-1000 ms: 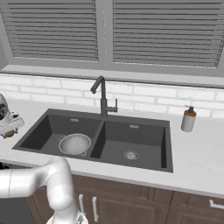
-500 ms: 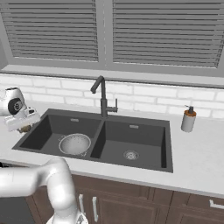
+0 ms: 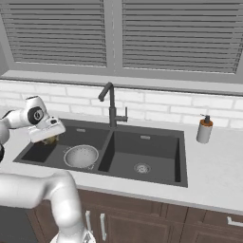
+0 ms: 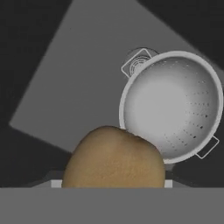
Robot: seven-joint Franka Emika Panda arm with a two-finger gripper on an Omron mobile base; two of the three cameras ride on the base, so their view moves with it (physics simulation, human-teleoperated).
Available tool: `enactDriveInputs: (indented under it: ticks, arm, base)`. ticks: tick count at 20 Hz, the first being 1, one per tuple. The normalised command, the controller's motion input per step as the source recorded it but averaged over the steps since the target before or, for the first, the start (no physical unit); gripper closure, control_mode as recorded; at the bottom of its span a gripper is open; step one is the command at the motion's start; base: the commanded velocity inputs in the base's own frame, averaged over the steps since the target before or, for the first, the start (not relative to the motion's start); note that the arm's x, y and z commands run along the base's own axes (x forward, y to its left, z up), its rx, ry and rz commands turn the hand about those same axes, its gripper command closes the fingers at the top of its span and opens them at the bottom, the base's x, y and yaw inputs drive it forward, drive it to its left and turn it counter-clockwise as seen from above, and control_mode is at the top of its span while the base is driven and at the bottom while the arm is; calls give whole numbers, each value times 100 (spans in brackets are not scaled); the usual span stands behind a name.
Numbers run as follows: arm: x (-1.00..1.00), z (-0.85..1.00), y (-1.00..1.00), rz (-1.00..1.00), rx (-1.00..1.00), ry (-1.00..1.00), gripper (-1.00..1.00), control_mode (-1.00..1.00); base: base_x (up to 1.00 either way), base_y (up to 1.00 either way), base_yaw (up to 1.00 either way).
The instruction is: Put the colander in the sink, put the kiwi in the colander, and turn on the sink faucet and pour water over the colander.
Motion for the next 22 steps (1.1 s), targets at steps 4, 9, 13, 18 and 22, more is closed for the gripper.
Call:
enactDriveInputs:
  ticks: [4,9,13,18,22]
  arm:
    - [35,-8,-76,-19,-9,2,100,-100]
    - [33,-35,-67,-16,-1,9,100,-100]
    - [34,-51,-46,-11,0,12,100,-100]
    - [35,-48,-8,-4,0,5,100,-100]
    - [34,-44,0,-1,0,3,100,-100]
  base:
    - [0,0,0]
    - [0,0,0]
    - [0,0,0]
    - [0,0,0]
    - [0,0,0]
